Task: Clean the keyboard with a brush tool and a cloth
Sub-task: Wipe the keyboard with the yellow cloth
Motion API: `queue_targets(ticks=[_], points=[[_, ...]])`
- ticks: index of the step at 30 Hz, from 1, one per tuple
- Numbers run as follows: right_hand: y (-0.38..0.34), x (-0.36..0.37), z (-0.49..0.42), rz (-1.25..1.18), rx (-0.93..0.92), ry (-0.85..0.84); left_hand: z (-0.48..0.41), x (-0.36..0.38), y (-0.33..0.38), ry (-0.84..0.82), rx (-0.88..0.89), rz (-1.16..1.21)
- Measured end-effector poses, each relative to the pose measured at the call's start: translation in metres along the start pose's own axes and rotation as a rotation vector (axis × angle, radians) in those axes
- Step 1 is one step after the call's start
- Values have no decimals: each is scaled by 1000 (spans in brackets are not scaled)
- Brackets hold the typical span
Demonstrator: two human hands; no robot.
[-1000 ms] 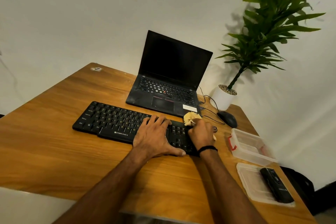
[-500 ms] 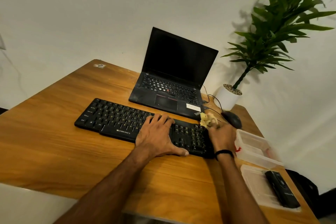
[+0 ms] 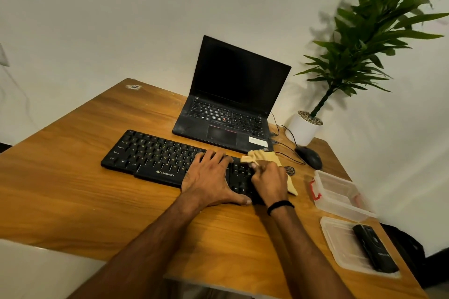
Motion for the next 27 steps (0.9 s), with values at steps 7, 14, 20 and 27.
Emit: queue_targets(ticks=[7, 14, 20, 27], points=[[-9, -2, 18, -33, -112, -71, -1, 1, 0, 6, 0, 13], [-10, -2, 47, -47, -243, -187, 1, 1, -2, 38, 5, 24], [-15, 1, 64, -53, -276, -163, 3, 0, -1, 49, 11, -8], [-5, -3, 66, -87, -199, -69, 6, -1, 2, 53, 2, -14]])
Point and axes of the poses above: each hand's wrist, its own z-axis away from the middle knuckle, its own x-axis out of the palm, y = z × x, the point moved 3 cm from there along -z, towards the middle knuckle, and after that the axes turned 3 degrees about x, right-handed, at the moved point
